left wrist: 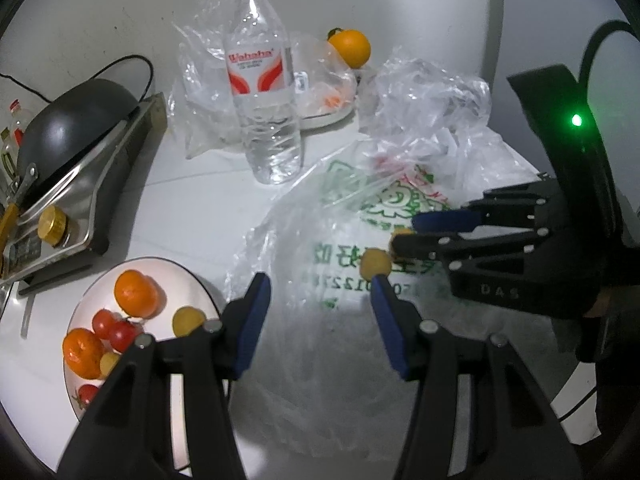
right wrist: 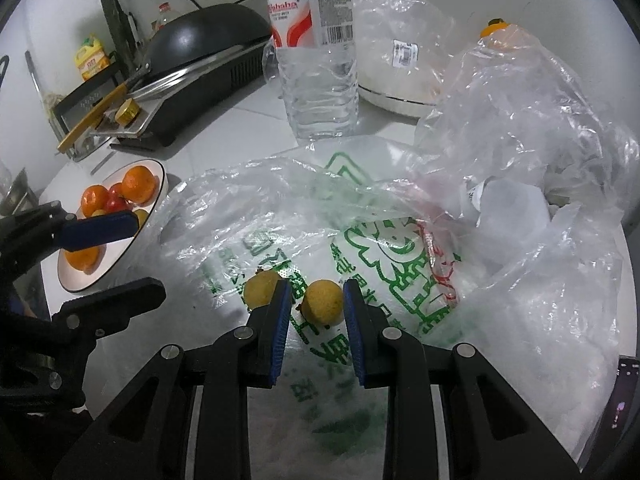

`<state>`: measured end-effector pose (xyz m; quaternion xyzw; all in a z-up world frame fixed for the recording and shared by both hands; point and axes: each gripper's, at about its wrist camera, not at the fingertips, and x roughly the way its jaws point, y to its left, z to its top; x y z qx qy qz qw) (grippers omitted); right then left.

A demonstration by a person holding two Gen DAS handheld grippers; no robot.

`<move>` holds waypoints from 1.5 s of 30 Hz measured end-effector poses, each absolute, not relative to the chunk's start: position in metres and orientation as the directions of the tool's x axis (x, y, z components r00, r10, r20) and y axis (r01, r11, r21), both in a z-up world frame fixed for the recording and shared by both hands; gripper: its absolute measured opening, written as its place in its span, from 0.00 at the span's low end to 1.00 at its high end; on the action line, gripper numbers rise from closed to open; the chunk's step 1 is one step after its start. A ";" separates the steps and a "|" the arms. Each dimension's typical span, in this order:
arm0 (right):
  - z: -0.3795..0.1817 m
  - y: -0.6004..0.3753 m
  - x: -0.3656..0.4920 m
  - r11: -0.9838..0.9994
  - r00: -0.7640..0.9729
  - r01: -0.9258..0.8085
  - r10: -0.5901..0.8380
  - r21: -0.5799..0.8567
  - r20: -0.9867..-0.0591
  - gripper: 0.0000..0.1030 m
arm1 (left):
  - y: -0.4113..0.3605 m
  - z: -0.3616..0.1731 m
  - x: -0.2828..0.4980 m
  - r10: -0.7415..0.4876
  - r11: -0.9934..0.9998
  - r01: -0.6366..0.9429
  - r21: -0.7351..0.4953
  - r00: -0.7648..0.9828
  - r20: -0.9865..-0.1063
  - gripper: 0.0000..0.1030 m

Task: Organize fruits
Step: 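Grasp a small yellow fruit with the right tool while the left tool grasps another, then carry the yellow fruit with the right tool while the left tool carries its yellow fruit to the plate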

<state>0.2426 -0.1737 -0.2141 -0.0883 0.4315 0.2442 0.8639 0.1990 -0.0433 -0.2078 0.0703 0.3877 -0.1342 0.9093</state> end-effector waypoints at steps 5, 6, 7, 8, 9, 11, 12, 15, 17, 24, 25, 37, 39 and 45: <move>-0.219 -0.173 0.247 0.867 0.500 -0.496 0.335 0.053 -0.798 0.27 | -0.048 -0.211 0.203 -0.189 0.951 0.307 0.029 0.655 -0.731 0.52; -0.220 -0.173 0.247 0.866 0.498 -0.497 0.334 0.053 -0.800 0.27 | -0.050 -0.211 0.203 -0.189 0.951 0.309 0.031 0.654 -0.732 0.52; -0.221 -0.173 0.247 0.865 0.495 -0.499 0.334 0.052 -0.802 0.27 | -0.051 -0.211 0.204 -0.190 0.950 0.311 0.032 0.653 -0.733 0.52; -0.222 -0.173 0.248 0.864 0.493 -0.501 0.334 0.052 -0.803 0.27 | -0.053 -0.212 0.205 -0.190 0.949 0.315 0.033 0.651 -0.735 0.52; -0.222 -0.173 0.248 0.862 0.490 -0.504 0.337 0.054 -0.804 0.27 | -0.054 -0.213 0.206 -0.190 0.948 0.317 0.035 0.649 -0.737 0.52; -0.222 -0.175 0.247 0.858 0.487 -0.510 0.345 0.060 -0.802 0.24 | -0.058 -0.214 0.208 -0.189 0.945 0.323 0.041 0.646 -0.739 0.52; -0.222 -0.176 0.247 0.858 0.489 -0.510 0.351 0.064 -0.798 0.24 | -0.060 -0.215 0.209 -0.188 0.944 0.326 0.044 0.644 -0.742 0.52; -0.215 -0.183 0.244 0.858 0.506 -0.509 0.366 0.072 -0.781 0.24 | -0.067 -0.219 0.213 -0.186 0.941 0.335 0.051 0.636 -0.749 0.52; -0.211 -0.188 0.243 0.860 0.517 -0.504 0.372 0.076 -0.771 0.24 | -0.072 -0.221 0.216 -0.179 0.938 0.341 0.064 0.634 -0.752 0.52; -0.204 -0.208 0.240 0.866 0.542 -0.490 0.390 0.097 -0.744 0.24 | -0.090 -0.230 0.226 -0.181 0.925 0.372 0.077 0.609 -0.772 0.51; -0.204 -0.210 0.239 0.867 0.543 -0.487 0.391 0.100 -0.743 0.24 | -0.093 -0.231 0.228 -0.183 0.922 0.379 0.078 0.605 -0.775 0.51; -0.204 -0.216 0.238 0.866 0.547 -0.484 0.408 0.122 -0.731 0.24 | -0.103 -0.244 0.244 -0.184 0.915 0.398 0.071 0.566 -0.803 0.27; -0.204 -0.216 0.238 0.866 0.547 -0.485 0.408 0.120 -0.731 0.24 | -0.102 -0.244 0.243 -0.201 0.907 0.416 0.063 0.560 -0.804 0.27; -0.202 -0.214 0.236 0.868 0.552 -0.483 0.402 0.113 -0.731 0.24 | -0.102 -0.240 0.238 -0.221 0.904 0.426 0.051 0.564 -0.795 0.27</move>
